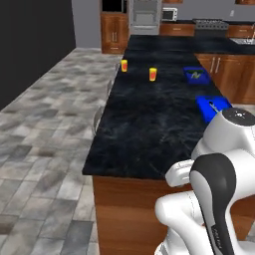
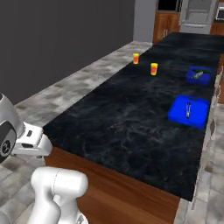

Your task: Gather the cucumber and broccoli from the fridge and place them on a tray on the dining counter. Then gather the chicken drumstick and fish from the fridge and place them on the other tray.

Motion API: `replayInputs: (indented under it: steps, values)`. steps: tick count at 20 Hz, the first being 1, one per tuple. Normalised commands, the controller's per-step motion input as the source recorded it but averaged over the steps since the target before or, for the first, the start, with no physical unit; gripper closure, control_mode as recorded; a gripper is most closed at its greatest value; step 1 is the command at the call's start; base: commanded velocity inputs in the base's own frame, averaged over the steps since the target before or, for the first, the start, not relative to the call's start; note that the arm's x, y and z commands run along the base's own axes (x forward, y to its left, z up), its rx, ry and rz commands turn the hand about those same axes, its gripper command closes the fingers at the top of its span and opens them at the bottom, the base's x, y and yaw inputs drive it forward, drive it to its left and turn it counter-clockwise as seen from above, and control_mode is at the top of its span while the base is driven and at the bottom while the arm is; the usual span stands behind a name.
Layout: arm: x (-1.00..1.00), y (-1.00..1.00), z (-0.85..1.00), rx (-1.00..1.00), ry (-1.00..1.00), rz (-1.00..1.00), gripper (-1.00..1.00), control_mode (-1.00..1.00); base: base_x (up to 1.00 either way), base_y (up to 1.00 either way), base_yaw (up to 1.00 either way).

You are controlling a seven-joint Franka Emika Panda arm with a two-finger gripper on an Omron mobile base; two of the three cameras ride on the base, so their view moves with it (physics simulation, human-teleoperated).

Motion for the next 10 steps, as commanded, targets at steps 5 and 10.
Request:
replayInputs:
  steps: [5, 10]
  values:
    - [0.0, 0.0, 0.0, 0.0, 0.0, 0.0, -1.0, 1.0, 0.06, 1.0, -0.33]
    - [0.0, 0.0, 0.0, 0.0, 0.0, 0.0, -1.0, 1.0, 0.11, 1.0, -0.33]
